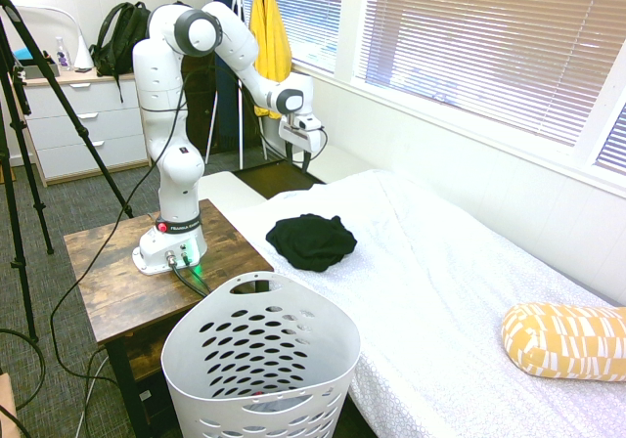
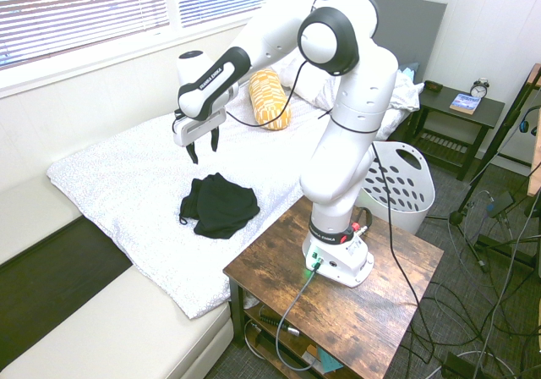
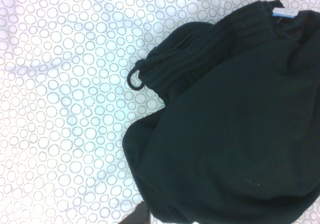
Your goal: Put my clothes in the laundry bag
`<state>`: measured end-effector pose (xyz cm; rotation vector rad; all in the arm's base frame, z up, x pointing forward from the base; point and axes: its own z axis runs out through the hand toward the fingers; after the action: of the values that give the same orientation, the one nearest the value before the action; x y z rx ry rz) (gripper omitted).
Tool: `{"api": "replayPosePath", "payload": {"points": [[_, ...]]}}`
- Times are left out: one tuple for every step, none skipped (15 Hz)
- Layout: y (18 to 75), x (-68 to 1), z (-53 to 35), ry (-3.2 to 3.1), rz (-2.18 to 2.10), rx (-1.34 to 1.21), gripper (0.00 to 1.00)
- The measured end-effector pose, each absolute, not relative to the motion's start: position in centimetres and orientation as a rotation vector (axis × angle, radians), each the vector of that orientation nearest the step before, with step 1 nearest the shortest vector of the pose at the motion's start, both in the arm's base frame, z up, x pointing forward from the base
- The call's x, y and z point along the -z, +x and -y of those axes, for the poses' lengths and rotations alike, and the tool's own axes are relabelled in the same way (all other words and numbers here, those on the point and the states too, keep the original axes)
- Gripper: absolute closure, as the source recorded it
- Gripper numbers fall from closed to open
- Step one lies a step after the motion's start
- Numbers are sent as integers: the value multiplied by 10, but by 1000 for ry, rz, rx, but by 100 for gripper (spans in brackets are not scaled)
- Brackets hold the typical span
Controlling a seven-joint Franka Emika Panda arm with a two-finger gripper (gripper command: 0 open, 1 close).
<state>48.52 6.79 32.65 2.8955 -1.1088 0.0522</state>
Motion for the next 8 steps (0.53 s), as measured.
{"api": "replayPosePath", "payload": {"points": [[494, -315, -76, 2886, 1096, -38, 0], [502, -304, -85, 2879, 1085, -30, 0], [511, -293, -95, 2869, 1075, -24, 0], [519, -281, -105, 2856, 1066, -18, 0], [527, -266, -116, 2840, 1054, -9, 0], [534, -249, -125, 2821, 1045, 3, 0], [539, -229, -133, 2797, 1035, 19, 0], [543, -208, -140, 2768, 1023, 41, 0]]}}
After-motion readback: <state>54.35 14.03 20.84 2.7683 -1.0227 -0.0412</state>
